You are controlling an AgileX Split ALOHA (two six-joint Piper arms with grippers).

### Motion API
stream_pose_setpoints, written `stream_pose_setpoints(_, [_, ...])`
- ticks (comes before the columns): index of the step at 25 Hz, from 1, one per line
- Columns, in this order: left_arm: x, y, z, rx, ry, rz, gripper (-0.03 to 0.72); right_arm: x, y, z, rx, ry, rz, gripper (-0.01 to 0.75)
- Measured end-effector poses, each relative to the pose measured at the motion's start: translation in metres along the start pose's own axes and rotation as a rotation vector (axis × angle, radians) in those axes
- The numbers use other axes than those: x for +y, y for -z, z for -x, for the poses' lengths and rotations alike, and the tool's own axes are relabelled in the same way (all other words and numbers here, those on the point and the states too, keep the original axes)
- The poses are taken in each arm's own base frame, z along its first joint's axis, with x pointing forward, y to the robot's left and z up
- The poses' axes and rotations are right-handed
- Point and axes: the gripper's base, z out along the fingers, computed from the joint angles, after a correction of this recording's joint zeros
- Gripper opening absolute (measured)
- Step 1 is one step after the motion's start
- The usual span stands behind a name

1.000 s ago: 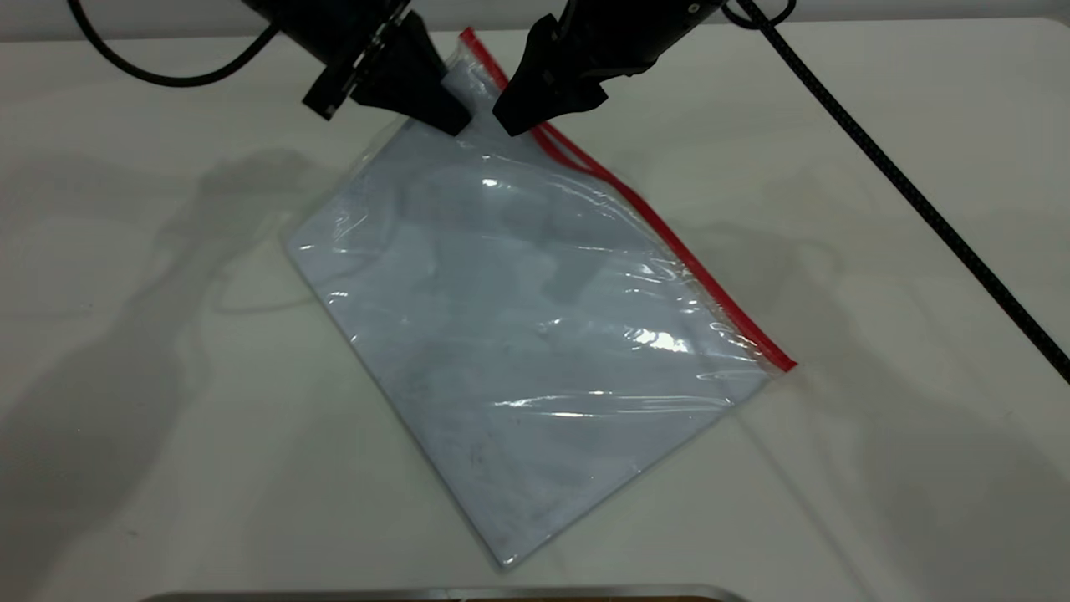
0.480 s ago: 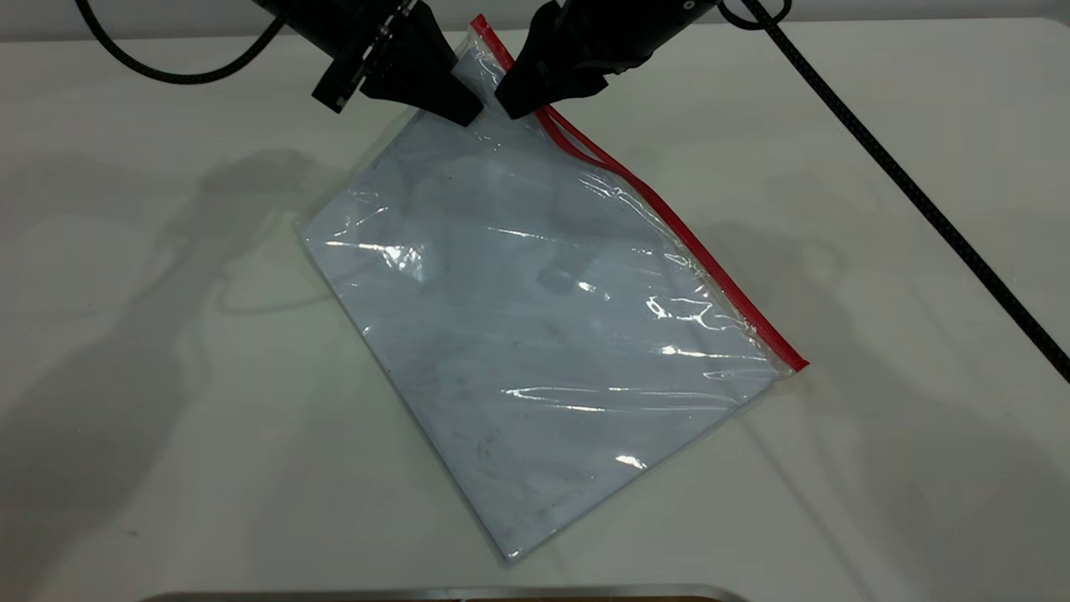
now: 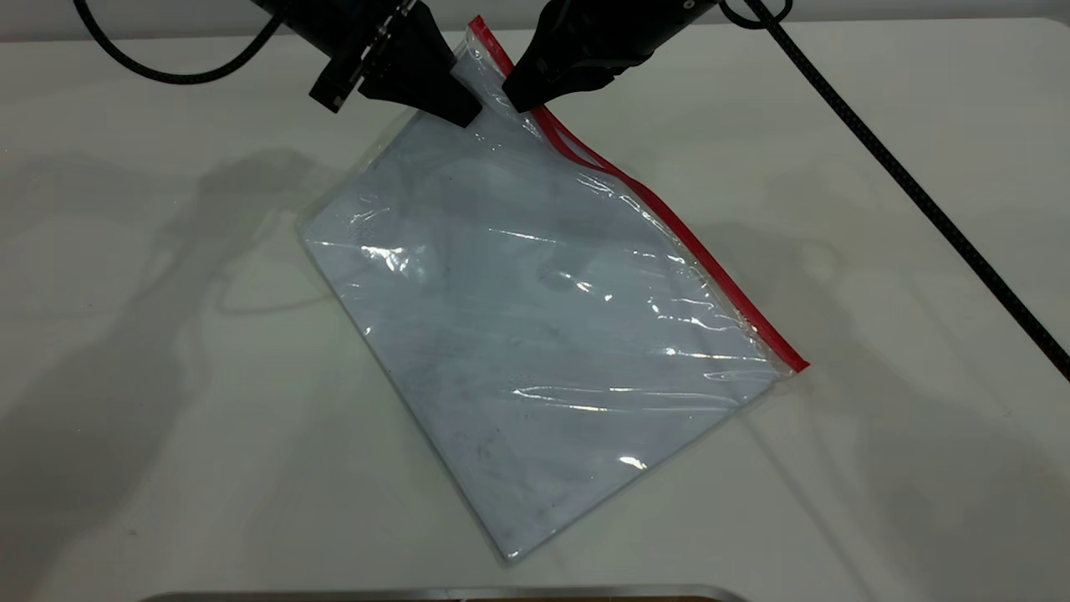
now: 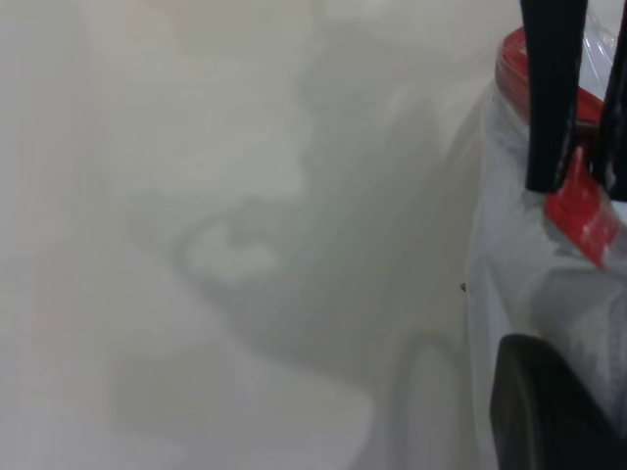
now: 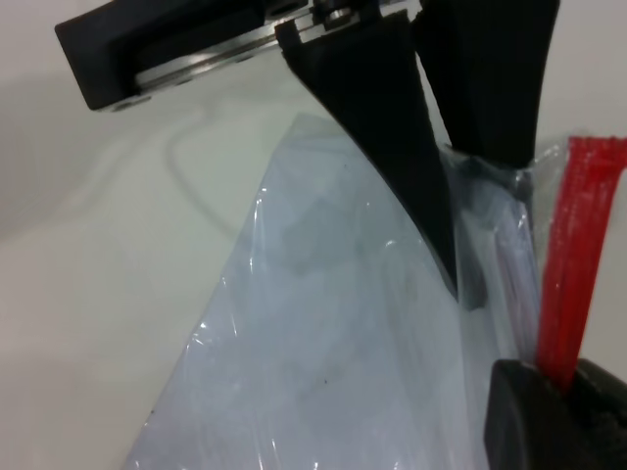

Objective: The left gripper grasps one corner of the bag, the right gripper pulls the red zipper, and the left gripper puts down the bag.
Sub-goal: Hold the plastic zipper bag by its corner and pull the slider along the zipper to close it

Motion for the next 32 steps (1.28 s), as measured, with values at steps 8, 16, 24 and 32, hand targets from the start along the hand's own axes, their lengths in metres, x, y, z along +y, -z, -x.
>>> stream_pose_setpoints(8, [0.0,-0.002,0.001,0.003,0.053,0.005,0.052,0.0,0.001,-0.003,0.056,-0.021,0.001,0.033])
stream_pose_setpoints(16, [0.001,-0.004,0.0,-0.022,0.079,0.01,0.052,-0.001,0.001,-0.008,0.113,-0.036,-0.011,0.034])
stream_pose_setpoints(24, [0.006,-0.002,0.009,-0.022,0.081,0.01,0.051,-0.002,0.005,-0.006,0.134,-0.034,-0.026,0.046])
stream_pose_setpoints(32, [0.007,0.001,0.011,-0.019,0.099,0.012,0.051,-0.004,0.005,-0.006,0.135,-0.027,-0.047,0.069])
